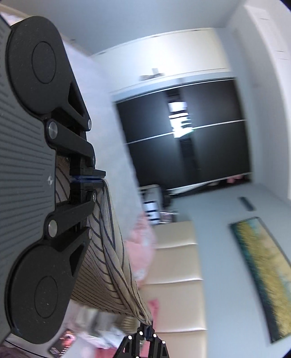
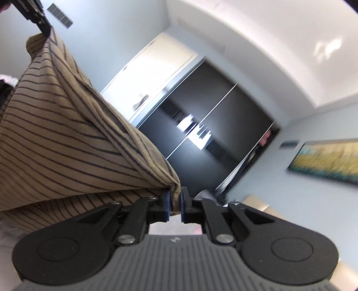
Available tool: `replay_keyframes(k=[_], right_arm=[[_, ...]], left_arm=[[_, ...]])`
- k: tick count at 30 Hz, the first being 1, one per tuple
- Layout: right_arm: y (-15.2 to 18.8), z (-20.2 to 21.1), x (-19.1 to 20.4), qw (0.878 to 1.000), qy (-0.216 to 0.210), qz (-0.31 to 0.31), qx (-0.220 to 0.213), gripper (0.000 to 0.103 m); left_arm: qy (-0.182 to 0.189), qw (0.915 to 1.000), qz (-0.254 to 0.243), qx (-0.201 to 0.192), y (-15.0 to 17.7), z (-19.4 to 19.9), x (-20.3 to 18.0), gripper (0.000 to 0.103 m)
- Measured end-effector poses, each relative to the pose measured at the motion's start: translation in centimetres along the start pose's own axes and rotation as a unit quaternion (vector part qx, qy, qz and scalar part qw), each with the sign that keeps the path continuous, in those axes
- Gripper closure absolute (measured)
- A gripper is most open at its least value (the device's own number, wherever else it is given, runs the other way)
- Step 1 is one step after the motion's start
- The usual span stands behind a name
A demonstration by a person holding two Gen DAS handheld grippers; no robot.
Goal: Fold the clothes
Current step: 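Lift the striped shirt up off the bed with both tools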
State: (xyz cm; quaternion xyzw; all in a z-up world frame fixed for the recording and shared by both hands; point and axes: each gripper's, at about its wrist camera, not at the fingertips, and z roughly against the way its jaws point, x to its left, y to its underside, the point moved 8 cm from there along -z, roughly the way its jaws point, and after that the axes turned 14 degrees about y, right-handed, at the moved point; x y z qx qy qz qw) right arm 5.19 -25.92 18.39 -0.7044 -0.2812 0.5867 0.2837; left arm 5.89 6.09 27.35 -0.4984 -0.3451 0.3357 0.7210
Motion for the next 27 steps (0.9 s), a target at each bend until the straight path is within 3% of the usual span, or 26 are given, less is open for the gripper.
replay_keyframes(k=[6,9,15,21,27], right_arm=[[-5.9,1.6,-7.3,0.996,0.058,-0.024,-0.056,0.094],[-7.8,1.3,-9.2,0.994,0.078,-0.024,-0.073,0.093],[-6.5,-4.2,-7.4,1.0,0.029,0.005,0.002,0.093],[-5.5,-9.8,-4.7,0.998,0.036,0.042,0.037,0.094],[-9.8,-15.9,-6.2,0.997,0.071,0.001,0.012,0.094]], left_arm=[[-0.004,0.9977,-0.015,-0.066,-6.6,2.1,-0.2,0.103],[-0.003,0.9967,-0.017,-0.079,-8.4,1.7,-0.4,0.103],[-0.02,0.9986,-0.013,-0.048,-8.7,-2.6,1.1,0.103],[-0.071,0.997,-0.023,-0.021,-9.8,-8.3,3.3,0.103],[-0.139,0.9873,-0.018,-0.075,-15.0,-7.6,6.3,0.103]])
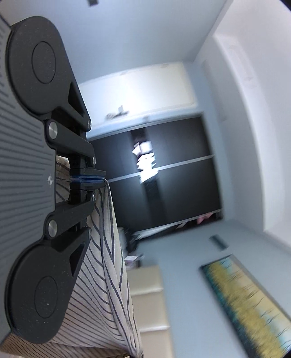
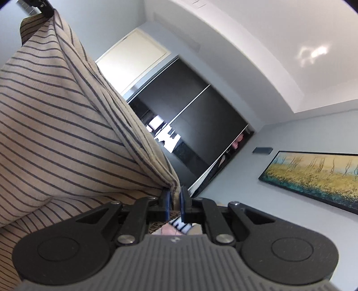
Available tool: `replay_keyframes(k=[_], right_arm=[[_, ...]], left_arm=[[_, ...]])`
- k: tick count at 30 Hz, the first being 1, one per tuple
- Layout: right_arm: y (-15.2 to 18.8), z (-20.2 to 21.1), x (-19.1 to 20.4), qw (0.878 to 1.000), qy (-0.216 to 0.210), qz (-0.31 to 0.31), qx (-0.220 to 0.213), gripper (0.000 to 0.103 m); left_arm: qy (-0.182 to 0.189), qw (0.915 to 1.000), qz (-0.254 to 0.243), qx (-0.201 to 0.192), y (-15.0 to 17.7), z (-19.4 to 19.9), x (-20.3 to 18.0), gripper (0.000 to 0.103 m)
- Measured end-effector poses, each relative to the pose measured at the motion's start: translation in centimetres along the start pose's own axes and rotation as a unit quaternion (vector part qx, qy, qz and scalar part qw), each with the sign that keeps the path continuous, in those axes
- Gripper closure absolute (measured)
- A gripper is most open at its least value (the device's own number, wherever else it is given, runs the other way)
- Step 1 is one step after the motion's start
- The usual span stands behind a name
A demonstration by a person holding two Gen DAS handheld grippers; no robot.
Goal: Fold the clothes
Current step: 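Lift the striped shirt up off the bed with both tools, then lower the striped shirt flat onto the bed and open both tools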
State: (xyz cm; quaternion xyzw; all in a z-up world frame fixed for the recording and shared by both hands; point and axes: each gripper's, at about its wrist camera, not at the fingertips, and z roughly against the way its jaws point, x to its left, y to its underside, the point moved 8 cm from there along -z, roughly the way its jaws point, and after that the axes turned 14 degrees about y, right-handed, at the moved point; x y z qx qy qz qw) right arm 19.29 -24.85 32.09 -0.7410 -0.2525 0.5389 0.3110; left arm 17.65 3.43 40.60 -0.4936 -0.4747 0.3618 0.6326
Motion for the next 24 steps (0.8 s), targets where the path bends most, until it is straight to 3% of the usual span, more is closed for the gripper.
replay_keyframes(k=[5,8,10,13,16,21,24], right_arm=[[-4.0,-0.2,-1.9,0.999,0.016,-0.015,-0.049,0.093],[-3.7,0.4,-1.9,0.998,-0.022,-0.016,-0.05,0.093],[-3.0,0.9,-1.6,0.997,-0.057,-0.015,-0.043,0.093],[0.7,3.0,1.1,0.99,-0.137,-0.017,-0.007,0.093],[5.7,6.0,4.9,0.975,-0.218,-0.008,0.035,0.093],[14.1,11.8,11.6,0.943,-0.318,0.024,0.094,0.093],[17.8,14.8,14.5,0.925,-0.359,0.026,0.122,0.093]], left_arm=[[-0.033,0.9971,-0.023,-0.065,-5.4,3.7,1.9,0.103],[-0.024,0.9969,-0.047,-0.058,-5.8,5.4,1.6,0.103],[-0.012,0.9973,-0.064,-0.035,-4.3,6.3,0.9,0.103],[0.019,0.9961,-0.084,0.02,0.5,7.4,-0.6,0.103],[0.06,0.9906,-0.082,0.091,7.0,8.4,-2.3,0.103],[0.12,0.9679,-0.091,0.202,18.1,12.0,-5.4,0.103],[0.16,0.9463,-0.072,0.272,23.5,14.5,-6.8,0.103]])
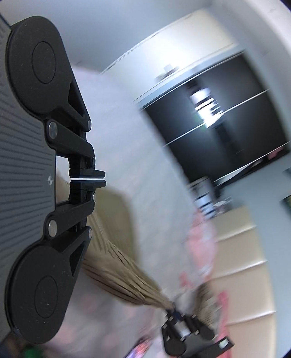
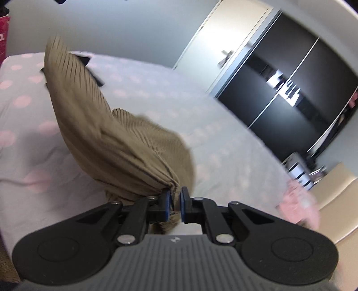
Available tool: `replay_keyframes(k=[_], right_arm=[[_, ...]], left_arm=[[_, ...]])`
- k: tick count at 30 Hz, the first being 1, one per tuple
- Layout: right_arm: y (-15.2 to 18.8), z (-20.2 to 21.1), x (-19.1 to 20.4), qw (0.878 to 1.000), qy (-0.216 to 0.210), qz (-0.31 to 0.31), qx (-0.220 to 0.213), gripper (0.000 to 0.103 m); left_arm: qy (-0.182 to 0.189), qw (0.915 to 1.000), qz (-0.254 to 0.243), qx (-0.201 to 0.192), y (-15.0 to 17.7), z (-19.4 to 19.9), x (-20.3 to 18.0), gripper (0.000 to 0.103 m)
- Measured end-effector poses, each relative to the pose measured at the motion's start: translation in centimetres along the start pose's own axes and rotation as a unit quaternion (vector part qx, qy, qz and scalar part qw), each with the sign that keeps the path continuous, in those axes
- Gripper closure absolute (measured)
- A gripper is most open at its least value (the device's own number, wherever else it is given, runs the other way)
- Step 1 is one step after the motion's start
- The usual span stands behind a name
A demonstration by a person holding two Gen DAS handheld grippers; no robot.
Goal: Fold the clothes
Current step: 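Lower the striped shirt flat onto the bed and open both tools, then grasp the shirt edge with the left tool, pull it straight, release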
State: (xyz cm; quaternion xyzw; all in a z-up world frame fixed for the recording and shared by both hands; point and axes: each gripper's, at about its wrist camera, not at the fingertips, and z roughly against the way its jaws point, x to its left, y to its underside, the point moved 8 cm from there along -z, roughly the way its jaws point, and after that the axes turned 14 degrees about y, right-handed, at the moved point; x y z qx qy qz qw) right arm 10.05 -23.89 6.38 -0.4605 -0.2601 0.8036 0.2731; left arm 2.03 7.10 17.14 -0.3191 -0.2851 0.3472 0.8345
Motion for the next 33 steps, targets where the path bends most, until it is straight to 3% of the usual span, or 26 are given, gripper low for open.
replay_keyframes(k=[3,6,9,12,14,21,27,33], right_arm=[[3.0,-0.6,3.7,0.999,-0.046,0.002,0.022,0.093],[5.3,1.1,9.9,0.995,-0.085,0.018,0.04,0.092],[7.1,1.9,13.4,0.993,-0.097,0.049,0.052,0.087],[8.3,1.8,13.5,0.992,-0.099,0.047,0.065,0.083],[8.8,1.5,13.2,0.992,-0.097,0.041,0.075,0.074],[10.5,0.8,13.3,0.99,-0.092,0.02,0.104,0.06],[11.5,0.5,13.7,0.988,-0.094,0.026,0.116,0.059],[11.9,0.2,14.6,0.987,-0.1,0.036,0.117,0.056]], left_arm=[[0.024,0.9973,-0.013,0.069,4.7,-1.4,-2.2,0.103],[0.049,0.9941,0.005,0.096,7.8,-2.7,-3.5,0.103],[0.065,0.9918,0.011,0.109,9.3,-4.2,-3.9,0.103],[0.091,0.9884,0.0,0.122,10.0,-6.1,-5.0,0.103],[0.11,0.9851,-0.012,0.132,11.0,-7.6,-6.2,0.1],[0.15,0.968,-0.098,0.176,15.9,-13.4,-10.8,0.076],[0.138,0.9463,-0.189,0.223,19.6,-17.1,-12.5,0.075],[0.124,0.94,-0.216,0.233,20.7,-18.9,-12.2,0.075]])
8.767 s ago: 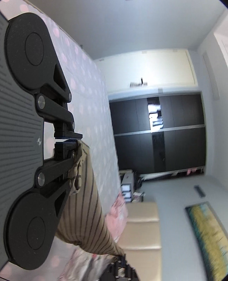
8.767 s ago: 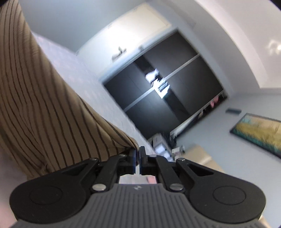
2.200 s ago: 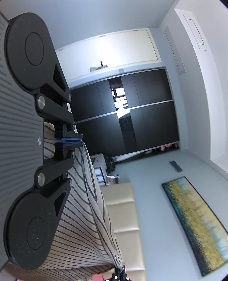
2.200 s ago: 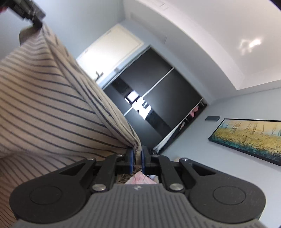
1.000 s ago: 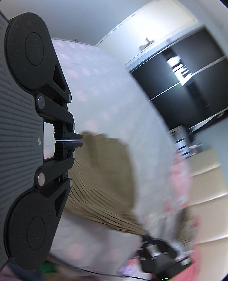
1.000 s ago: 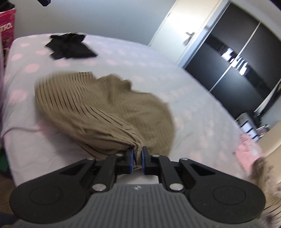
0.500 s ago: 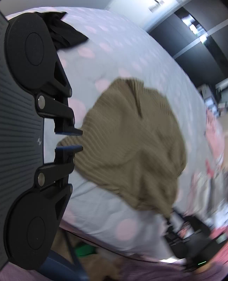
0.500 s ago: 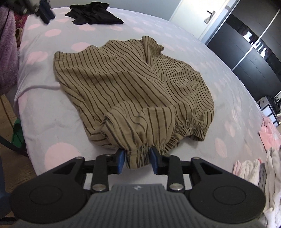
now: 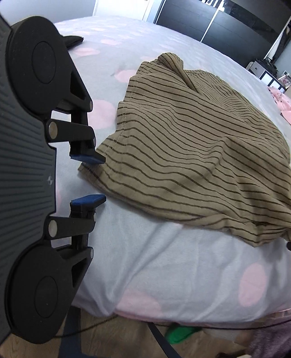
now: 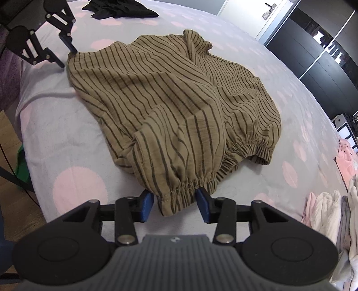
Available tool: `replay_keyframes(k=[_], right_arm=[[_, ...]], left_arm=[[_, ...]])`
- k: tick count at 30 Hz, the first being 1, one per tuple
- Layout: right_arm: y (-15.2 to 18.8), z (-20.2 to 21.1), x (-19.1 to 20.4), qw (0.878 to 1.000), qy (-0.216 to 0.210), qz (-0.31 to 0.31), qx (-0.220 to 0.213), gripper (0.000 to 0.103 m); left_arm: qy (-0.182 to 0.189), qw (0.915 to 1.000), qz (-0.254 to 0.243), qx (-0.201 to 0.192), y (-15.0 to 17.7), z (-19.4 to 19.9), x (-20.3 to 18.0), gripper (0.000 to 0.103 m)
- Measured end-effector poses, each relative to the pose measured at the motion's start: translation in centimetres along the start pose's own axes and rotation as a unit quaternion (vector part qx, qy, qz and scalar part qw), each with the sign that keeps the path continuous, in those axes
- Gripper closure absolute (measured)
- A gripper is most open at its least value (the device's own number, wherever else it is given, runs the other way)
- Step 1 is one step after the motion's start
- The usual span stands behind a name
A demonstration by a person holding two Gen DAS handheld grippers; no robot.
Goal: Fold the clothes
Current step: 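Grasp the shirt edge with the left tool, pull it straight, release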
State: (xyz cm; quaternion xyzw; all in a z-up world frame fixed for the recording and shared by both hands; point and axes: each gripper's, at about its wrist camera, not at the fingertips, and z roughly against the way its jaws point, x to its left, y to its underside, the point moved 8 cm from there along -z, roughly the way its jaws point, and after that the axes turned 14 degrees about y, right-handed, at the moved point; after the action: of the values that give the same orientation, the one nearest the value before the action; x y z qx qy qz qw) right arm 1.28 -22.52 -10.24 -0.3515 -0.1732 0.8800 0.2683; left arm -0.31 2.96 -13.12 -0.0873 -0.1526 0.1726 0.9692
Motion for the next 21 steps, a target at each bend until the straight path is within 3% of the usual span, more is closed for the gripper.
replay_keyframes(k=[3,7,11,15,21], right_arm=[[0.0,-0.2,-0.1,1.0,-0.002,-0.003,0.001,0.055],[0.1,-0.6,-0.3,1.0,-0.001,-0.006,0.003,0.054],[0.5,-0.5,-0.3,1.0,0.002,-0.003,0.002,0.051],[0.8,-0.2,-0.1,1.0,-0.001,-0.001,-0.004,0.043],[0.6,-0.2,1.1,0.999,-0.019,0.024,-0.018,0.039]], left_arm=[[-0.004,1.0,-0.004,0.003,-0.2,-0.5,0.2,0.077],[-0.011,0.9999,-0.002,-0.003,-1.0,-0.7,0.5,0.097],[-0.01,0.9974,0.067,-0.025,-0.9,0.9,2.2,0.101],[-0.023,0.9839,0.169,-0.054,0.7,4.4,5.4,0.102],[-0.086,0.959,0.27,-0.01,6.0,6.1,9.7,0.102]])
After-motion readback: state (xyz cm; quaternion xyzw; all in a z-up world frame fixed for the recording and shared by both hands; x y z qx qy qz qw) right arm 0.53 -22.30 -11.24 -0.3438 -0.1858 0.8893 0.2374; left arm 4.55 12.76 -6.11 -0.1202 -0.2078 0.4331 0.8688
